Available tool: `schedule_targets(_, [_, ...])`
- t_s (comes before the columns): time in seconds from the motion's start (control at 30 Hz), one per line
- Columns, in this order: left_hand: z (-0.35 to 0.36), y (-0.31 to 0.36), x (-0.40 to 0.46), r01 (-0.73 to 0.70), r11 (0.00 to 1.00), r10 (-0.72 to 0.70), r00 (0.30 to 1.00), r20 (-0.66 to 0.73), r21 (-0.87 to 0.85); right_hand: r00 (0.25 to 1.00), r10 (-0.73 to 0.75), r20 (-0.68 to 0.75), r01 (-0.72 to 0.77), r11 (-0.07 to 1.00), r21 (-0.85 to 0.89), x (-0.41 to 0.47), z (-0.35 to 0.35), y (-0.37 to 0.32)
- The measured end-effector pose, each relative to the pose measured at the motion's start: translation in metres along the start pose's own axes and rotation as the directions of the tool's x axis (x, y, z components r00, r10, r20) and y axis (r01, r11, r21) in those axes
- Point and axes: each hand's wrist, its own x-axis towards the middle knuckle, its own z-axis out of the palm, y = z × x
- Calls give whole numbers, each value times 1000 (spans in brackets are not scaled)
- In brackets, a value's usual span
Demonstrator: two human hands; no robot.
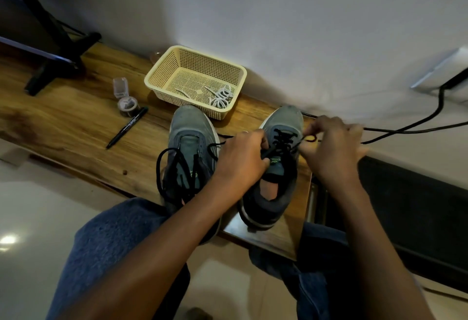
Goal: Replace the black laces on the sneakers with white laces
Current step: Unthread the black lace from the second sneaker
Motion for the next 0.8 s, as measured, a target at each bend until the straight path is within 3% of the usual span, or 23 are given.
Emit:
schedule_targets(0.13, [-2,0,0,12,1000,-12,1000,13,3,957,-188,222,206,976,-64,-7,8,-8])
schedule_targets(0.3, [0,2,1,19,1000,-19,1000,21,14,961,-187,205,237,938,-254,-10,12,-13])
schedule_targets(0.43, [-1,3,0,6,1000,-6,1000,10,15,976,-211,46,216,951,-219,-11,12,-12])
schedule_targets(0.53, [-2,4,0,4,1000,-4,1000,9,8,987,-46,-156,31,995,-100,-8,5,-9])
schedule_targets(0.6, [-1,3,0,6,1000,-7,1000,15,4,985,31,-171,-41,997,-59,-6,3,-6])
schedule_targets(0.7, [-2,1,-1,13,1000,-13,1000,7,0,1000,-7,-8,6,997,-75,-5,5,-5])
schedule_targets(0.8, [-2,0,-1,7,1000,-7,1000,4,-8,969,-113,220,146,979,-142,-8,9,-8])
